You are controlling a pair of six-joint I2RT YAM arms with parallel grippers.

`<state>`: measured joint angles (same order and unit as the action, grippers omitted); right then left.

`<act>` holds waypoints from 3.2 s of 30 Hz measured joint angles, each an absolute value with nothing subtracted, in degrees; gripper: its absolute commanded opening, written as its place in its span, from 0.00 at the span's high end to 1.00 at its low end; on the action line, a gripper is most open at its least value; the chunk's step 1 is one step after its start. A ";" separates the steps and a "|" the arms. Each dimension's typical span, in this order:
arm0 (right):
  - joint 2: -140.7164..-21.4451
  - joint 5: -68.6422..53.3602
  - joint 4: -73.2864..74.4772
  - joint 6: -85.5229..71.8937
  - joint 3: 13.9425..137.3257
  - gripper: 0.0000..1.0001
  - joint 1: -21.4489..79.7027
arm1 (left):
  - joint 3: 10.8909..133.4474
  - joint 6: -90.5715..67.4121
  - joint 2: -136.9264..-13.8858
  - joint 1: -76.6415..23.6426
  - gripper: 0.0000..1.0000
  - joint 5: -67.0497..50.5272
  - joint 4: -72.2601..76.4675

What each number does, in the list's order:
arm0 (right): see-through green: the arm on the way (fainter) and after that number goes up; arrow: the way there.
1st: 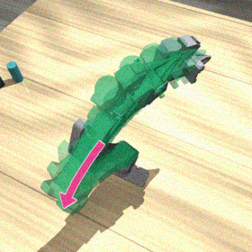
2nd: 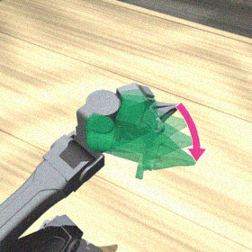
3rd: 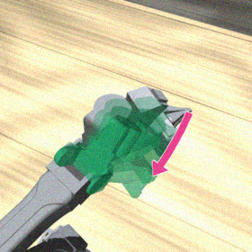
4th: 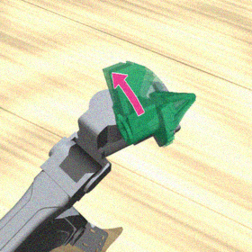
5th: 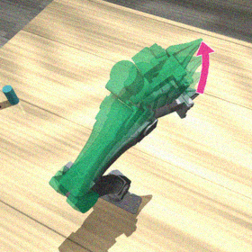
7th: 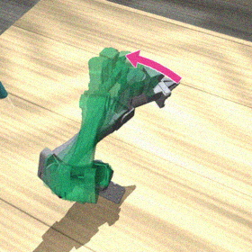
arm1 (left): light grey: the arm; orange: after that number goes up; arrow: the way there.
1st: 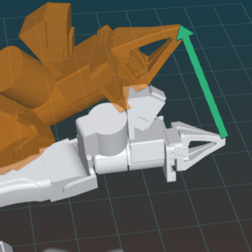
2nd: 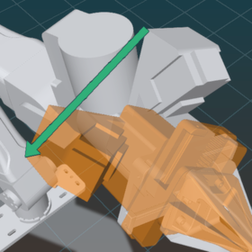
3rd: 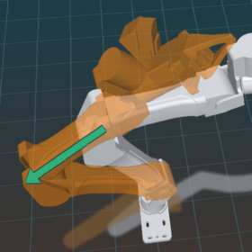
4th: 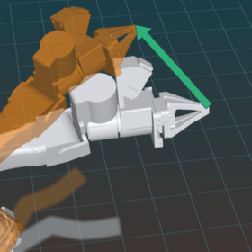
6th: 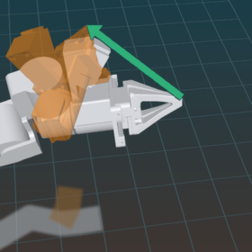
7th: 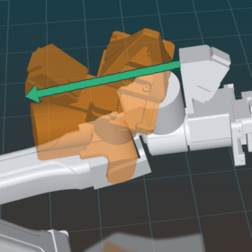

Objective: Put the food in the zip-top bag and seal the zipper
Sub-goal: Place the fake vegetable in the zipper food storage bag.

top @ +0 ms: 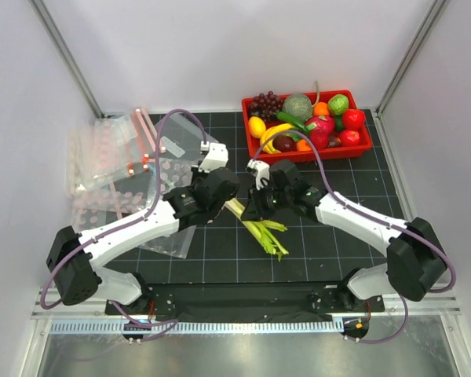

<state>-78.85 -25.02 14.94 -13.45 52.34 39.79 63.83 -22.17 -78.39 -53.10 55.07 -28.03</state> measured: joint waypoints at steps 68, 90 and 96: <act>-79.13 -25.10 6.39 -33.45 50.00 0.30 33.63 | 61.25 -17.04 -81.38 -62.76 1.00 45.60 -16.80; -78.22 -10.04 12.78 -27.49 47.22 0.25 46.96 | 61.25 -18.96 -77.80 -59.96 1.00 46.92 -20.67; -78.22 -6.15 15.11 -28.45 46.00 0.39 47.57 | 61.32 -19.07 -77.84 -59.96 1.00 48.01 -21.71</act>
